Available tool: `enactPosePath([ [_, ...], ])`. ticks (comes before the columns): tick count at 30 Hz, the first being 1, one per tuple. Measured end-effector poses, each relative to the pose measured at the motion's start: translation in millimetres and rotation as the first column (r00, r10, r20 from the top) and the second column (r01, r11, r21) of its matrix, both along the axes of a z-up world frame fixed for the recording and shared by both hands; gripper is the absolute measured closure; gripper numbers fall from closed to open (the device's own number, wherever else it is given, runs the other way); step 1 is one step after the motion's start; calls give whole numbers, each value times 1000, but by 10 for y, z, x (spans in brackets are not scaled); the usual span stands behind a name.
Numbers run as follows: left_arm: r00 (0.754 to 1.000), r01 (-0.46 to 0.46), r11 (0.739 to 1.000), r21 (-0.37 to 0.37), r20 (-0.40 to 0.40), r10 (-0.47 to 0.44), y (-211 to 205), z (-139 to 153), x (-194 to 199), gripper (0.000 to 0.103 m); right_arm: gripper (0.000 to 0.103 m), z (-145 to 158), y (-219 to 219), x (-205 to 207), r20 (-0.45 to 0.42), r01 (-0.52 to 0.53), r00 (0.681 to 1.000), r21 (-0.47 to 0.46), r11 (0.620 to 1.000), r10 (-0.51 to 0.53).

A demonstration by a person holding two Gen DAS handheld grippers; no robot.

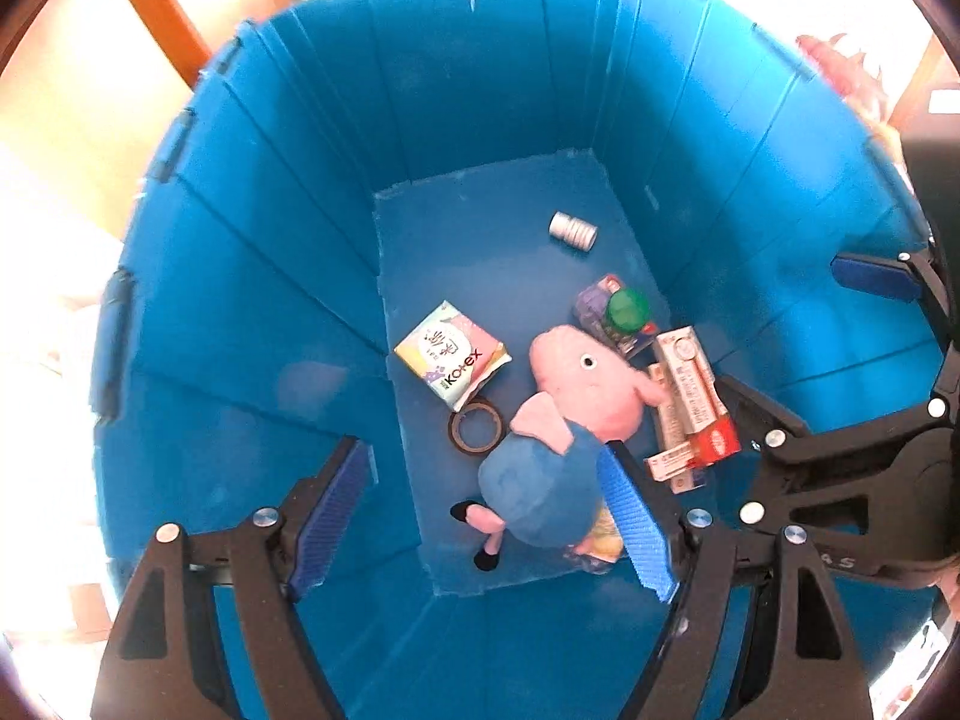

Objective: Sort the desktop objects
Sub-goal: 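Carry the pad pack and red-topped box into the crate and release both, then move both open tools back toward the pile on the table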

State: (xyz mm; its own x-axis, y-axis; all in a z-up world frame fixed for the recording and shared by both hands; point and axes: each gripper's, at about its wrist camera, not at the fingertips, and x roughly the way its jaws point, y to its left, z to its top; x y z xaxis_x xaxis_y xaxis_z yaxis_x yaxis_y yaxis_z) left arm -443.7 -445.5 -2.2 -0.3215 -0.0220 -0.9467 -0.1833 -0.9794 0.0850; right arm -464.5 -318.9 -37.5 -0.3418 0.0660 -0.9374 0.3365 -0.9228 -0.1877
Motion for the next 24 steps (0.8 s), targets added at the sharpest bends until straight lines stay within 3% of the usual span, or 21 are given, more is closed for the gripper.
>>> enactPosePath([
  [8,981,-16,1000,20,-193,20,39,447,642,25,1,477,138,459,-108,-38,994,-61,997,32],
  [15,918,-44,998,41,-392,56,230,658,1261,25,0,695,425,938,-198,-37,980,-166,985,3],
  [24,866,4,994,112,-498,53,680,756,1734,25,0,802,1031,1460,-265,24,959,-280,960,-101],
])
